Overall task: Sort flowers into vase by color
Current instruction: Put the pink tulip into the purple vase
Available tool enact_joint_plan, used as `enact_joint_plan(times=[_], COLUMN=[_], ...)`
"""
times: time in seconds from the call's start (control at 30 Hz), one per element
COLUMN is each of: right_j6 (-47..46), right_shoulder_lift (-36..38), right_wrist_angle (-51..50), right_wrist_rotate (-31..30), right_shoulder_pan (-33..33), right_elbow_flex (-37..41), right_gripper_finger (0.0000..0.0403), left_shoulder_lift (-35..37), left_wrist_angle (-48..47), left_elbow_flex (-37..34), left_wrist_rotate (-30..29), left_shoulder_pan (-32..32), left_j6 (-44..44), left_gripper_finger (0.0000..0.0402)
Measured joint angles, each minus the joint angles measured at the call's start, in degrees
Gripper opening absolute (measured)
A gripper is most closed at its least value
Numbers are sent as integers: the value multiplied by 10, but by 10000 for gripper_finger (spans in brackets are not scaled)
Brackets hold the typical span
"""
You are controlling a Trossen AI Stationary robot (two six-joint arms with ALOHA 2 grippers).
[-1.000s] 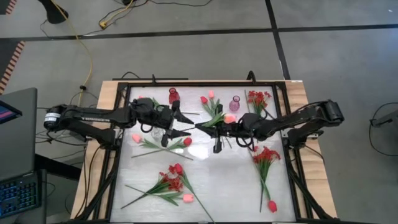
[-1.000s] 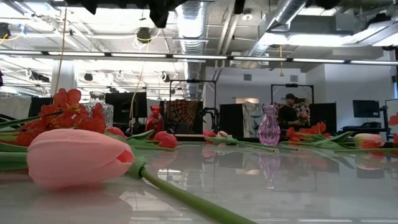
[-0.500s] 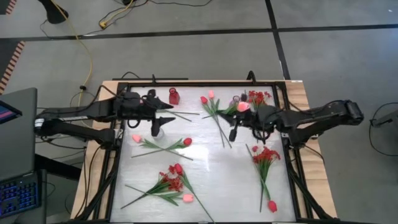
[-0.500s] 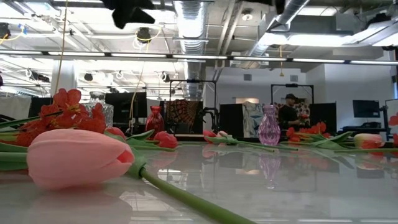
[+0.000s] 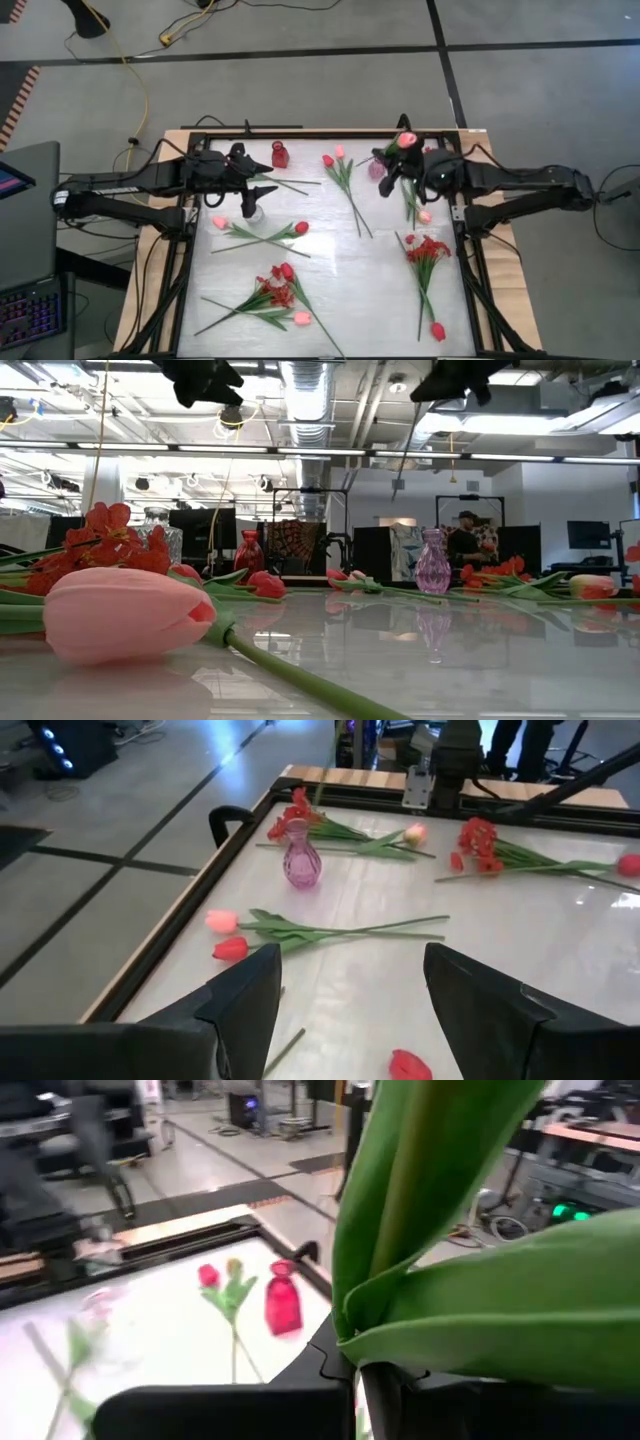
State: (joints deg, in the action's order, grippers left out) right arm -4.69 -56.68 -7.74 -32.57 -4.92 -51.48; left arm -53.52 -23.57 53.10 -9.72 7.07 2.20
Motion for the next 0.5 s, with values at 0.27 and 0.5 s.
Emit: enact_joint_plan(times=[0.27, 0.5], right_j6=[-25, -59], right_shoulder_lift=[22, 18], right_wrist_angle=[-30, -137], right_wrist_rotate=[37, 87], right_shoulder_pan=[-73, -130], right_elbow_flex=[0, -54], right_gripper_finger=[31, 32], left_shoulder_lift=[0, 0], left_wrist_angle=[-1, -1], left_elbow_flex=[0, 0], left_wrist_rotate=[0, -12], left_shoulder_pan=[0, 0], left_j6=[0, 0], left_gripper_finger=[236, 236])
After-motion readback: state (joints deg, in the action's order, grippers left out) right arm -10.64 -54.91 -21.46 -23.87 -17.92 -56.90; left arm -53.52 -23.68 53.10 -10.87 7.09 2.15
